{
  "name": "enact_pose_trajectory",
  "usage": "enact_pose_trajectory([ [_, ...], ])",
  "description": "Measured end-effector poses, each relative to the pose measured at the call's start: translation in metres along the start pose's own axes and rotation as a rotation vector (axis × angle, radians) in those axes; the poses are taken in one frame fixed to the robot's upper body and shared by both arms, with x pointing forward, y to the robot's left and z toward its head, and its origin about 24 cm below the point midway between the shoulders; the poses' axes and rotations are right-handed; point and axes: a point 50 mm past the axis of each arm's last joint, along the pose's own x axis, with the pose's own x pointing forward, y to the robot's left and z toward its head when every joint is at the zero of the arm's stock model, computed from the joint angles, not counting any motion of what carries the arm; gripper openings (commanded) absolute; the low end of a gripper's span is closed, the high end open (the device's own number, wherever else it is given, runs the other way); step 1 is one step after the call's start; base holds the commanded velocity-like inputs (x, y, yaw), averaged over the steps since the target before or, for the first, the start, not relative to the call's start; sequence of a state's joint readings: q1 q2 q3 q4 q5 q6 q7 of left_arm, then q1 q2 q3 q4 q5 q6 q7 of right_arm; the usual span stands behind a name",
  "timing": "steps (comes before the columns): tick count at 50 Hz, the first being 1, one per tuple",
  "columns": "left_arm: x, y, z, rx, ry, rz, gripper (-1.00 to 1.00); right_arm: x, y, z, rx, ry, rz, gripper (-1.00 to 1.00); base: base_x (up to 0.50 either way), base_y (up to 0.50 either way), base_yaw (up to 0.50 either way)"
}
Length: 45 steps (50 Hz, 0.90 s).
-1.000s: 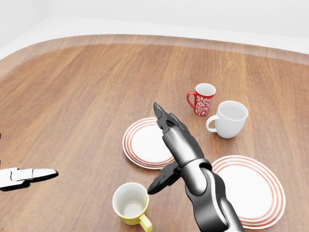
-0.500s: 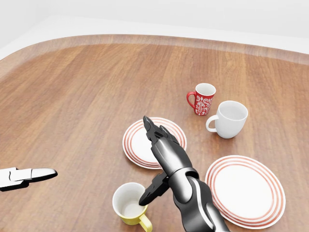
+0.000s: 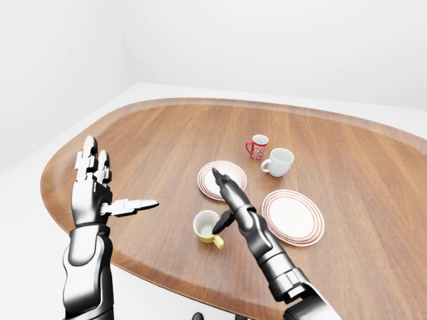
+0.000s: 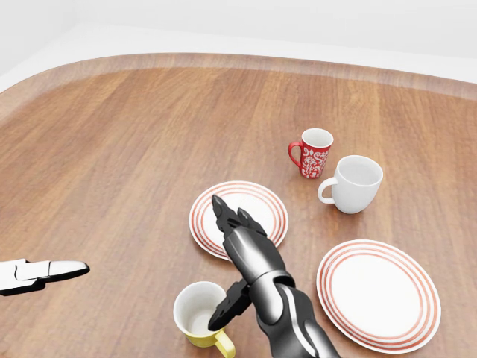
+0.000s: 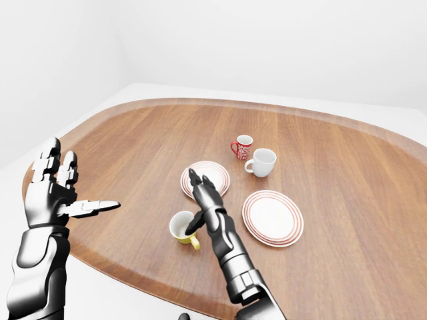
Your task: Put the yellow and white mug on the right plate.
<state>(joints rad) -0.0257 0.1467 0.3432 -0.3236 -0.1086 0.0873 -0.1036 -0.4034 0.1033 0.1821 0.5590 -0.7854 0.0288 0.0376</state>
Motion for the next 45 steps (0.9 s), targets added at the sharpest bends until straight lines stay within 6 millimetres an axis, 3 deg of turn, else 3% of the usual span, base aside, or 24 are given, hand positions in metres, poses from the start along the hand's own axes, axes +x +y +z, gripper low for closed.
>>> enact_pose_trajectory([
  [45,0.0,-0.001,-0.001,0.001,0.003,-0.003,1.0,0.002,0.033,-0.014,-0.01,0.032,0.07,1.0,0.0,0.0,0.0],
])
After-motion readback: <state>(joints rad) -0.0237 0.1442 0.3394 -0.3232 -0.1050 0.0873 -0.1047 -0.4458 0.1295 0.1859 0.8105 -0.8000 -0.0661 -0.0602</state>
